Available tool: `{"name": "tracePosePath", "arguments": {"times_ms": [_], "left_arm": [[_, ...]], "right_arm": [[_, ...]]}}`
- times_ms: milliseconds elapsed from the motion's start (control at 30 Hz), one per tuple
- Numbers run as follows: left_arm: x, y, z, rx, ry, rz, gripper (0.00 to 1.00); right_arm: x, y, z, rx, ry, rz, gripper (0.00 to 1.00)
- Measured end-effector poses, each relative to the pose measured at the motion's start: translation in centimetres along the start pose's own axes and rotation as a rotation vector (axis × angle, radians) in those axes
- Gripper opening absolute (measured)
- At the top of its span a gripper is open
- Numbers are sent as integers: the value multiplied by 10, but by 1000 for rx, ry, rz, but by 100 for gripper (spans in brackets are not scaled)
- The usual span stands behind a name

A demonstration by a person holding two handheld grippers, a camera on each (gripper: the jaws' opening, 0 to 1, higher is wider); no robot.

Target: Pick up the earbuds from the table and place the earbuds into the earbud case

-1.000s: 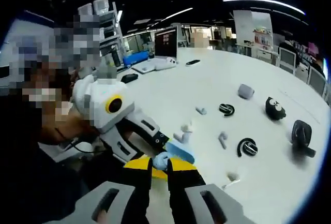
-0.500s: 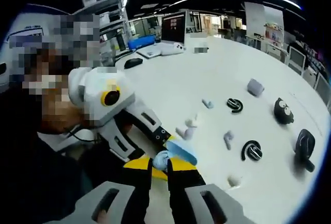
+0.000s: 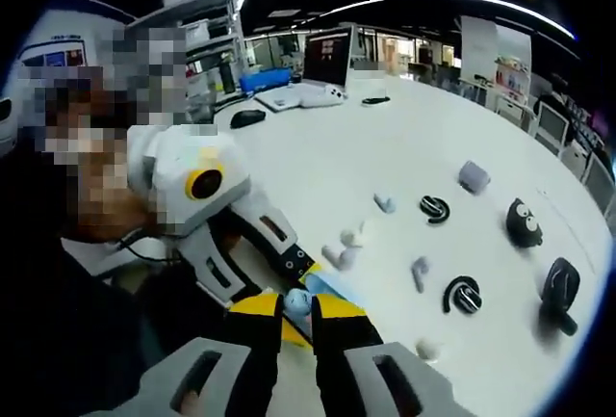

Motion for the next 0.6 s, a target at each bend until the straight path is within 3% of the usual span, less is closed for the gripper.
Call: {"name": "tracePosePath", "arguments": {"times_ms": [600], "left_arm": [[-1,-2,-1,7,15,1,19]], "right_arm": [[-1,2,5,62,-29,38,12]]}}
Point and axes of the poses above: the point that each gripper's makers call its tool centre point, and the gripper's own axes: x roughly backward along the fingers, y roughly to its left, z roughly out of its underside, the point moved 4 cm from there along x, roughly backward along the fingers, and after that the axes turned 9 degrees about z, right-handed, at the moved point
